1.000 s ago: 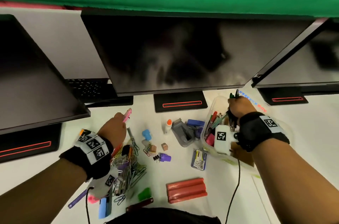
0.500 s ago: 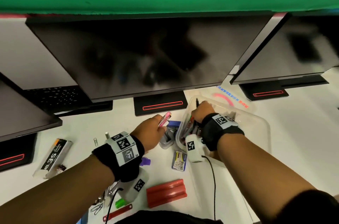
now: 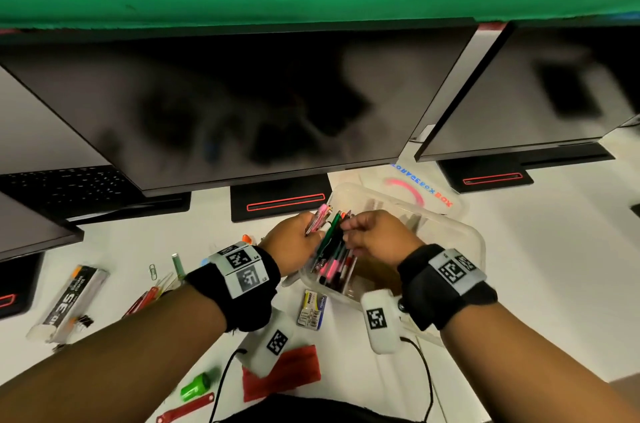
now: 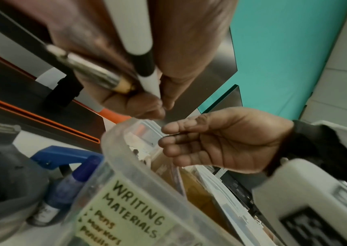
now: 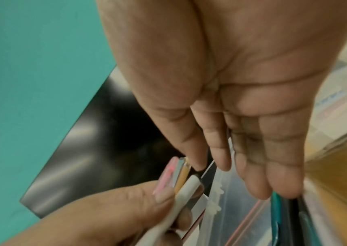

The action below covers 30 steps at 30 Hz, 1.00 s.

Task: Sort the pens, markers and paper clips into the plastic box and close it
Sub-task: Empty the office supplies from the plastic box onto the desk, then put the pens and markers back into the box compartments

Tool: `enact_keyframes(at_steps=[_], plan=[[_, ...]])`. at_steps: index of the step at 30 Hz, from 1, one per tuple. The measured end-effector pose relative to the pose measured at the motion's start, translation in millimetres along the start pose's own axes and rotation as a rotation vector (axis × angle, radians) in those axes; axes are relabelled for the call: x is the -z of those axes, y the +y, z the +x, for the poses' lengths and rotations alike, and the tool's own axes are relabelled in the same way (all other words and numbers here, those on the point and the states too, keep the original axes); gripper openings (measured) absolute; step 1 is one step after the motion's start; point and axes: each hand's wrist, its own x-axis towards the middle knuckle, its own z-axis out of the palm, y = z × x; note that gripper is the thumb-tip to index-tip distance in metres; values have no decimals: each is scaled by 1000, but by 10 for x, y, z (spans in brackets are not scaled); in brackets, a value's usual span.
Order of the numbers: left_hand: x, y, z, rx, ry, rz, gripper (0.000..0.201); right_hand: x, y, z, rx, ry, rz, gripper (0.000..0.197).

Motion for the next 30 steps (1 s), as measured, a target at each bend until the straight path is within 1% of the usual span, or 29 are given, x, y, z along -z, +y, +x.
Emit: enact_keyframes(at_steps=[2, 4, 6, 8, 10, 13, 15, 18, 20, 23, 25, 27, 30], plan=[[-35, 78, 35, 14, 9, -54, 23, 13, 80, -86, 62, 6, -48, 28], [-55, 136, 70, 38, 9, -94, 25, 9, 179, -195, 127, 24, -183, 29], [-84, 160, 119, 45, 3, -102, 35, 15, 281, -318, 198, -9, -360, 34], [-114, 155, 164, 32, -8, -103, 53, 7, 383, -399, 307, -59, -506, 39], [-151, 164, 191, 13, -25, -96, 64, -8, 468, -441, 385, -100, -542, 44], [-217, 186, 205, -3, -62, -104, 69, -23, 512, -499, 368, -140, -554, 57], [-231, 195, 190, -4, -81, -135, 67, -38, 530, -501, 372, -136, -581, 61], [-206, 148, 178, -22, -62, -165, 61, -69, 554, -472, 374, -138, -597, 60], [-163, 86, 160, -43, -38, -164, 51, -69, 569, -462, 365, -146, -606, 60], [-55, -61, 100, -62, 37, -173, 37, -63, 528, -472, 359, -149, -658, 57], [57, -223, 21, -40, 79, -188, 32, -87, 435, -481, 362, -130, -722, 49], [179, -438, -67, 0, 118, -199, 29, -146, 297, -492, 399, -93, -742, 40], [342, -783, -221, 70, 156, -198, 28, -301, 46, -495, 432, -70, -785, 37]])
